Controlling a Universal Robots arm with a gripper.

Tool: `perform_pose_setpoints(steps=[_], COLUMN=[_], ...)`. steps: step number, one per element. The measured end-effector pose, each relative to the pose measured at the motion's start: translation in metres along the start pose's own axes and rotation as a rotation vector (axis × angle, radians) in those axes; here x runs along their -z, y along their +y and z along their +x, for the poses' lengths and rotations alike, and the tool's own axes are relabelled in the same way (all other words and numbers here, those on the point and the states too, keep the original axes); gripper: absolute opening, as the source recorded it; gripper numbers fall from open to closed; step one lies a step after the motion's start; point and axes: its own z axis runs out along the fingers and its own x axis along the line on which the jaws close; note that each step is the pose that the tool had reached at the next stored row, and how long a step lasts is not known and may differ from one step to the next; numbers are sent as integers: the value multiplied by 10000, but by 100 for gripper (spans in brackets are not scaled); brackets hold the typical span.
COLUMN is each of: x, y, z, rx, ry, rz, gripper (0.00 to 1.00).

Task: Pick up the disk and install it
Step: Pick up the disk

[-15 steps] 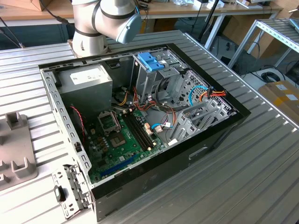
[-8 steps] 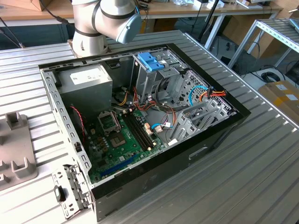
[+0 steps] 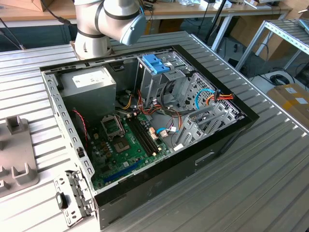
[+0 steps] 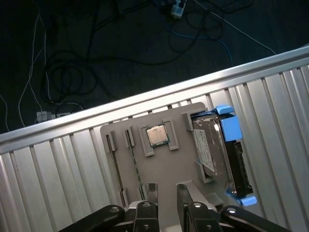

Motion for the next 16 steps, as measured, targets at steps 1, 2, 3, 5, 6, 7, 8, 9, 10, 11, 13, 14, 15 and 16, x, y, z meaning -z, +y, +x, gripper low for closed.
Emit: perform_pose_setpoints(steps=[1, 2, 3, 5, 6, 7, 8, 9, 10, 11, 13, 14, 15, 16], x=[0, 0, 0, 0, 0, 0, 0, 0, 0, 0, 0, 0, 0, 0], y=[0, 0, 0, 0, 0, 0, 0, 0, 0, 0, 0, 0, 0, 0], z=[0, 0, 0, 0, 0, 0, 0, 0, 0, 0, 0, 0, 0, 0], rx=[33, 75, 111, 180, 219, 252, 291, 328, 373, 412, 485, 528, 567, 615], ry=[2, 4, 5, 8, 10, 12, 13, 15, 17, 18, 22, 23, 25, 27], rz=[-1, -2, -3, -4, -5, -7, -7, -8, -9, -10, -13, -13, -14, -15], gripper=[30, 30, 30, 30, 30, 30, 30, 30, 30, 30, 30, 30, 30, 30])
